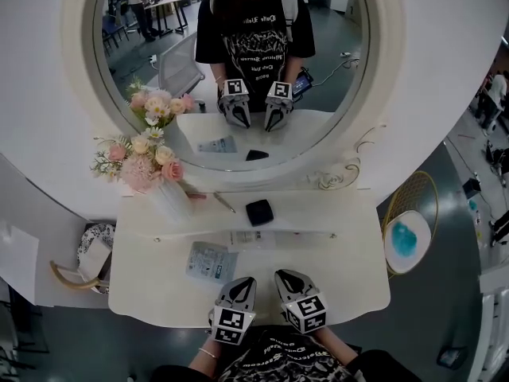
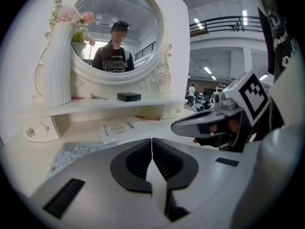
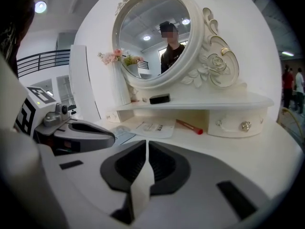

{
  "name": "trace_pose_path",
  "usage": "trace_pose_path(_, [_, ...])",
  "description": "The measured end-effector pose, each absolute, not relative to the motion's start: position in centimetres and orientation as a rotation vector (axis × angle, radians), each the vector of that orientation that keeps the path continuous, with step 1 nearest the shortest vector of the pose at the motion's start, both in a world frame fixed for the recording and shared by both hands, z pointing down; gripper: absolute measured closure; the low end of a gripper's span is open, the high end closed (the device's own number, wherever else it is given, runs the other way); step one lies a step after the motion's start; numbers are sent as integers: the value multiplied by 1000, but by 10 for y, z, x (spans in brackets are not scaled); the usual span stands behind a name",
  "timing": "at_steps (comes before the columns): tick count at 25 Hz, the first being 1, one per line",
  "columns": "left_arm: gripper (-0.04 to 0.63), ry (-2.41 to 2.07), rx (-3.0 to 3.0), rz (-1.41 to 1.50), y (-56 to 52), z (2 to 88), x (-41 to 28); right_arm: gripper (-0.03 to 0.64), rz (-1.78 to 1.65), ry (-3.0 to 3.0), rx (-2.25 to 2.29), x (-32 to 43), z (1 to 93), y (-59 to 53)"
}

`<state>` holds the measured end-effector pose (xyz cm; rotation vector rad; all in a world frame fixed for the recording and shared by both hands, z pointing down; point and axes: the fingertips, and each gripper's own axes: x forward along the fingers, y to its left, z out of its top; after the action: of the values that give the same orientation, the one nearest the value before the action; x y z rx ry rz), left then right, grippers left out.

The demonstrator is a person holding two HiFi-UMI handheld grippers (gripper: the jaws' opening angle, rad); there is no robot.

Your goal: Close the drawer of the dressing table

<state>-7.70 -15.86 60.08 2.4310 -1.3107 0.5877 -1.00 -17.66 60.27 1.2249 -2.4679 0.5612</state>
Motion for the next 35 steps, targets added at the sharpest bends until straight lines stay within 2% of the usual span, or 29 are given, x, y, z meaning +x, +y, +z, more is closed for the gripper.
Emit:
trace_pose_path(5, [578,-1302,2431,600,-161,602,-79,606,542,-2449,1227,-13,604,-180])
trace_pose_path(35, [578,-1275,2396,624,-172,615,-79,607,547,-2380,1198,-15,619,-190])
